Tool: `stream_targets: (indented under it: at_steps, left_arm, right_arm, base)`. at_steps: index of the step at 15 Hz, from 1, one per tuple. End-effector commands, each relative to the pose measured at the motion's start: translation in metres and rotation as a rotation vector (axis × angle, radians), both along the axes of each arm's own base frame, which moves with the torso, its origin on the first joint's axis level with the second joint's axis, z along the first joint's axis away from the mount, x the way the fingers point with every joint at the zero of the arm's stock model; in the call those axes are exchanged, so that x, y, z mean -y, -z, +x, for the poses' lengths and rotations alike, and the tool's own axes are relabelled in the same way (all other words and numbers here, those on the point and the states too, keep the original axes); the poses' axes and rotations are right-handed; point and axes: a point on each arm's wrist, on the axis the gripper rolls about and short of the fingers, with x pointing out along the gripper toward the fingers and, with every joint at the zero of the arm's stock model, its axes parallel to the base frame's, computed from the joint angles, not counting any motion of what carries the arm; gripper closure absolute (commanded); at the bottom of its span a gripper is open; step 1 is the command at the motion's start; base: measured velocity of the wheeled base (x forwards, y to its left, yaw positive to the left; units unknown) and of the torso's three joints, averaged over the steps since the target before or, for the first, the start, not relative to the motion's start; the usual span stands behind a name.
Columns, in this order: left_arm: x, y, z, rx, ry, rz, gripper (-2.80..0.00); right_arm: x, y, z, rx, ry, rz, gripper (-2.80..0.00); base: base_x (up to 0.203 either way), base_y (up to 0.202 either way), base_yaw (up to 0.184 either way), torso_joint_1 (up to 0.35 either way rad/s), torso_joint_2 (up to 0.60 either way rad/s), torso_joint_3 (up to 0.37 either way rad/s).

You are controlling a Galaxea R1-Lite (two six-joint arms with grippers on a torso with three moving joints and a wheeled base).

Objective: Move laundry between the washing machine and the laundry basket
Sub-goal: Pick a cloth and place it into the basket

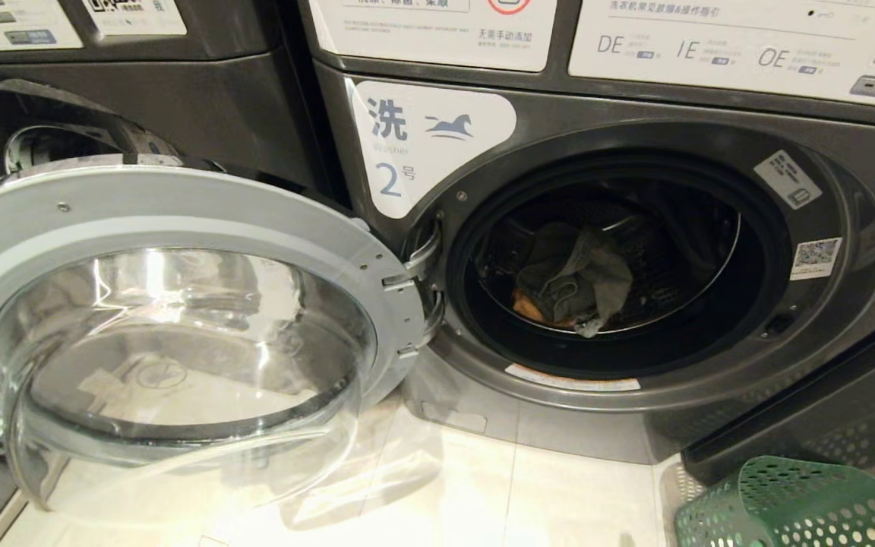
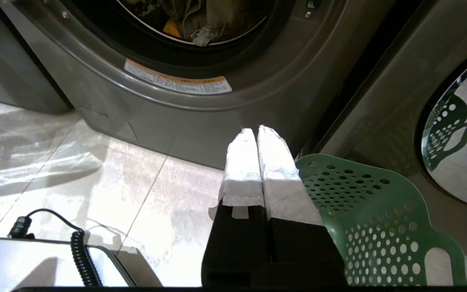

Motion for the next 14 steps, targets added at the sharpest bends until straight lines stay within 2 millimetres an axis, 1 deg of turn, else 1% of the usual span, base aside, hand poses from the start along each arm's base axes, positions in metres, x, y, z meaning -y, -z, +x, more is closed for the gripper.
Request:
stream_targets:
  at_steps: [1, 14]
  left_arm:
    - [-0.0001, -0.0001, 0.0001, -0.001, -0.003, -0.008, 0.0]
    - [-0.0001, -0.0001, 0.0002, -0.003, -0.006, -0.019, 0.0]
  right_arm:
    - [0.0, -0.0002, 0.0001, 0.0, 0.001, -0.001, 0.0]
    - [0.0001, -0.0016, -0.0001, 0.008, 0.005, -0.01, 0.0]
  base:
    - [0.0, 0.0, 0.0, 0.003, 0.01, -0.202]
    - [0.0, 0.0, 0.0, 0.002, 0.0, -0.195]
